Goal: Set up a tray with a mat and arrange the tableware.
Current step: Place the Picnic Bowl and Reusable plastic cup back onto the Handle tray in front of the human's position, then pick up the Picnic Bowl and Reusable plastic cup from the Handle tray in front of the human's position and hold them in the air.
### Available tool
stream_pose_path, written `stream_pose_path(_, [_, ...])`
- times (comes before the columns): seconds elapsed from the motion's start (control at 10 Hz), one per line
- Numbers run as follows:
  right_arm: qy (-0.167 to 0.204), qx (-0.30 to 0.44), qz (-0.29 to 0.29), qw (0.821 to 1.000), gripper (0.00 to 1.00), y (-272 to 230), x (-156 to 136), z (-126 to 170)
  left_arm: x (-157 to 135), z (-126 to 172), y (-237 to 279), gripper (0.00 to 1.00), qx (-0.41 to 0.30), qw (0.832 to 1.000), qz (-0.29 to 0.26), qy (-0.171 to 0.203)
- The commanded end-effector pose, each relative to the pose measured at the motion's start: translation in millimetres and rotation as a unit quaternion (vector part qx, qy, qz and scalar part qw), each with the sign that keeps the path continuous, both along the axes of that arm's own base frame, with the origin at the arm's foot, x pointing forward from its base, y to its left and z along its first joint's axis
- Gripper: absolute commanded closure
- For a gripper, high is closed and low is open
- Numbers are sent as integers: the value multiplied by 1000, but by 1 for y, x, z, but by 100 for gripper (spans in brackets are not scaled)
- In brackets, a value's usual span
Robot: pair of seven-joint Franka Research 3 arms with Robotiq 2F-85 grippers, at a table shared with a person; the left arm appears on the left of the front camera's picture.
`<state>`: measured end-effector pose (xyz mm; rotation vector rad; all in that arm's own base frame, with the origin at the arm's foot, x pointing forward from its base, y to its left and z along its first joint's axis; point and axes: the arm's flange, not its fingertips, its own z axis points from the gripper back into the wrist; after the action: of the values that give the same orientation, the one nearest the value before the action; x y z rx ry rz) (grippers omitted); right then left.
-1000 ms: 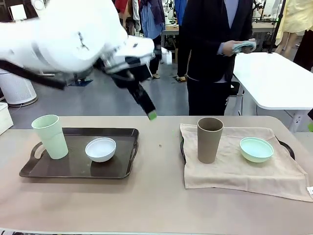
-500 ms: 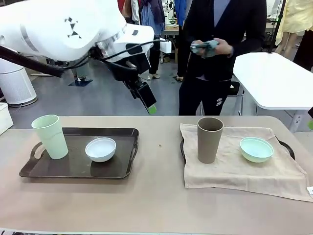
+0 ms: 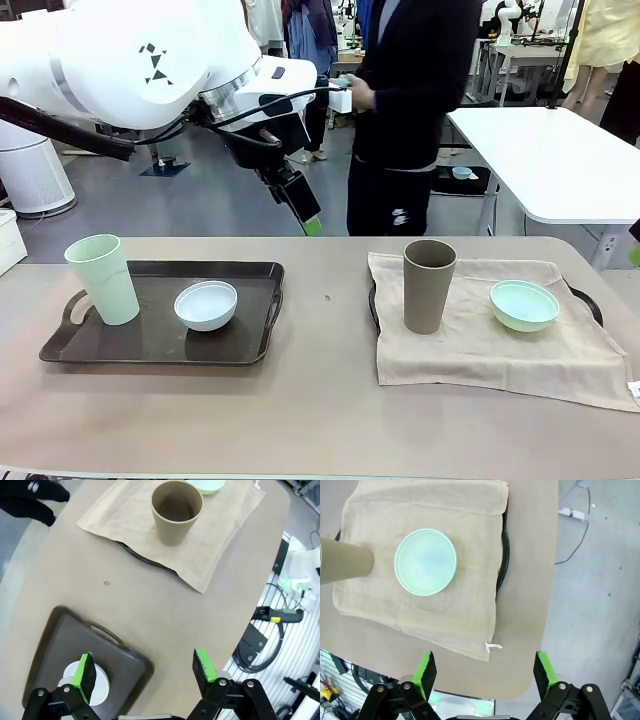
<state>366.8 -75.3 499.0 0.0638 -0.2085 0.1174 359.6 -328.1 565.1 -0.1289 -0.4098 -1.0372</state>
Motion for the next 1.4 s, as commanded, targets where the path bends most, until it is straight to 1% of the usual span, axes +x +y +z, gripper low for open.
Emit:
stream_pose_path(0.0, [2, -4, 4, 1000, 0, -1, 1, -2, -2, 2, 4, 0, -1, 1000, -6, -7])
stream_pose_path(0.7, [2, -4, 4, 1000, 0, -1, 1, -2, -2, 2, 4, 0, -1, 1000, -6, -7])
stream_pose_path(0.8, [0, 0, 0, 1000, 0, 0, 0, 0, 0, 0, 0, 0, -1, 1000, 0, 0])
stream_pose_path(0.9, [2, 47, -52, 998, 0, -5, -4, 22, 1, 24, 39, 0, -49, 996, 65, 29])
stream_pose_path(1.0, [18, 87, -84, 992, 0, -17, -9, 28, -8, 38, 93, 0, -94, 989, 97, 58])
stream_pose_path(1.1, [28, 95, -104, 990, 0, -31, -10, 25, -18, 44, 151, 0, -121, 977, 156, 84])
stream_pose_path(1.2, [35, 106, -113, 987, 0, -41, -12, 22, -33, 48, 208, 0, -141, 963, 206, 98])
stream_pose_path(1.3, [36, 117, -117, 986, 0, -48, -12, 21, -45, 50, 260, 0, -152, 952, 243, 104])
